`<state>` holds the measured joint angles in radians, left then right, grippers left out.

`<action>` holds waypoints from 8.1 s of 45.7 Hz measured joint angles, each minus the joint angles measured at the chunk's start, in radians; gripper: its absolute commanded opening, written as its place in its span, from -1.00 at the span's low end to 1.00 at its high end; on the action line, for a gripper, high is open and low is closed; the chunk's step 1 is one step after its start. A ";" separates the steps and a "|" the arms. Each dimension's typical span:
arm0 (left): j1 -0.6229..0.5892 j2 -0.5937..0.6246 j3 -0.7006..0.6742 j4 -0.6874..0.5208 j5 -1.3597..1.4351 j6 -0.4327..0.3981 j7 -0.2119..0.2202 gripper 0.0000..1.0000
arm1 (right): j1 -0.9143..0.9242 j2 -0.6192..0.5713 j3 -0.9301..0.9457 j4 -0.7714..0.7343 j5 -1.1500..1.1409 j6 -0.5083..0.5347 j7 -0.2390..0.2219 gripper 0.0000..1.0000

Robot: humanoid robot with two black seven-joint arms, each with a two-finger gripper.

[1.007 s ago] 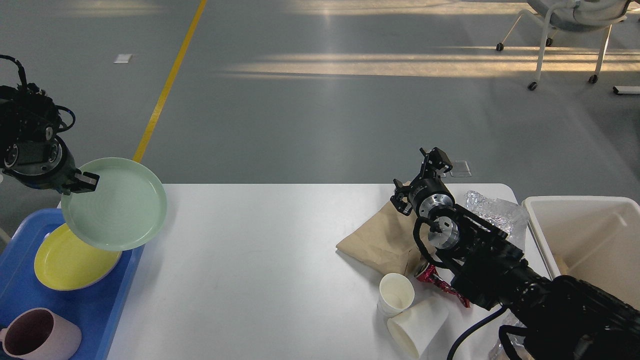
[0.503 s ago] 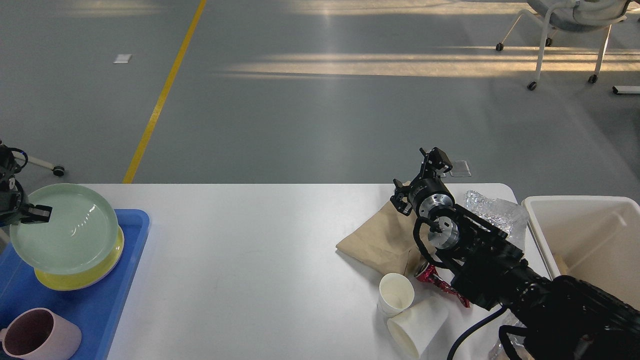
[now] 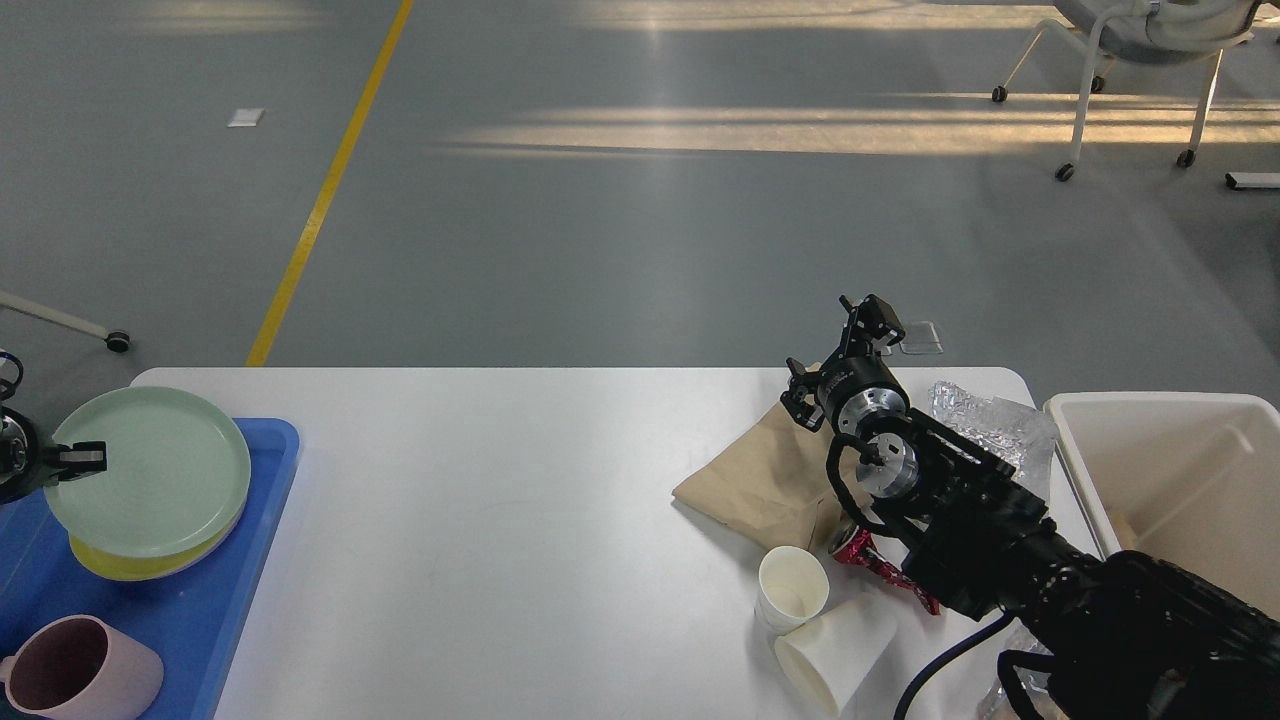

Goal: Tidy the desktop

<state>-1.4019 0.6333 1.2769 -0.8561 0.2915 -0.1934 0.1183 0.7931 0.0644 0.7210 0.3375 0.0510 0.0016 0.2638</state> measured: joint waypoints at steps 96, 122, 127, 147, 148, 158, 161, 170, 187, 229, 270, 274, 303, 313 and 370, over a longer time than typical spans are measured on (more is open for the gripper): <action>-0.991 -0.140 -0.049 -0.155 -0.164 -0.767 -0.030 0.55 | 0.000 0.000 0.000 0.000 0.000 0.000 0.000 1.00; -0.879 -0.207 -0.129 -0.016 -0.225 -0.767 -0.077 0.58 | 0.000 0.000 0.000 0.000 0.000 0.000 0.000 1.00; -0.768 -0.208 -0.200 0.026 -0.227 -0.685 -0.076 0.59 | 0.000 0.000 0.000 0.000 0.000 0.000 0.000 1.00; -0.360 -0.334 -0.494 0.300 -0.231 -0.023 -0.069 0.64 | 0.000 0.000 0.000 0.000 0.000 0.001 0.000 1.00; -0.339 -0.342 -0.514 0.314 -0.231 0.005 -0.069 0.64 | 0.000 0.000 0.000 0.000 0.000 0.001 0.000 1.00; -0.172 -0.418 -0.710 0.401 -0.232 0.208 -0.079 0.77 | 0.000 0.000 0.000 0.000 0.000 0.001 0.000 1.00; -0.136 -0.429 -0.758 0.417 -0.232 0.220 -0.079 0.82 | 0.000 0.000 0.000 0.000 0.000 0.001 0.000 1.00; -0.043 -0.441 -0.958 0.451 -0.252 0.228 -0.076 0.84 | 0.000 0.000 0.000 0.000 0.001 0.000 0.000 1.00; 0.078 -0.488 -1.449 0.614 -0.286 0.230 -0.079 0.87 | 0.000 0.000 0.000 0.000 0.000 0.000 0.000 1.00; 0.123 -0.352 -1.693 0.635 -0.289 0.227 -0.193 0.88 | 0.002 0.000 0.000 0.000 0.000 0.000 0.000 1.00; 0.204 -0.469 -1.694 0.634 -0.284 0.225 -0.199 0.93 | 0.000 0.000 0.000 0.000 0.000 0.001 0.000 1.00; 0.205 -0.476 -1.696 0.633 -0.284 0.224 -0.200 0.95 | 0.000 0.000 0.000 0.000 0.000 0.001 0.000 1.00; 0.284 -0.540 -1.786 0.634 -0.307 0.224 -0.343 0.96 | 0.000 0.000 0.000 0.000 0.000 0.001 0.000 1.00; 0.339 -0.596 -1.785 0.634 -0.306 0.219 -0.436 0.96 | 0.000 0.000 0.000 0.000 0.000 0.001 0.000 1.00; 0.500 -0.673 -1.770 0.620 -0.301 0.214 -0.743 0.97 | 0.000 0.000 -0.001 0.000 0.000 0.001 0.000 1.00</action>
<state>-0.9015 -0.0399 -0.4928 -0.2363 -0.0098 0.0208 -0.6248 0.7930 0.0644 0.7198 0.3375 0.0511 0.0027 0.2638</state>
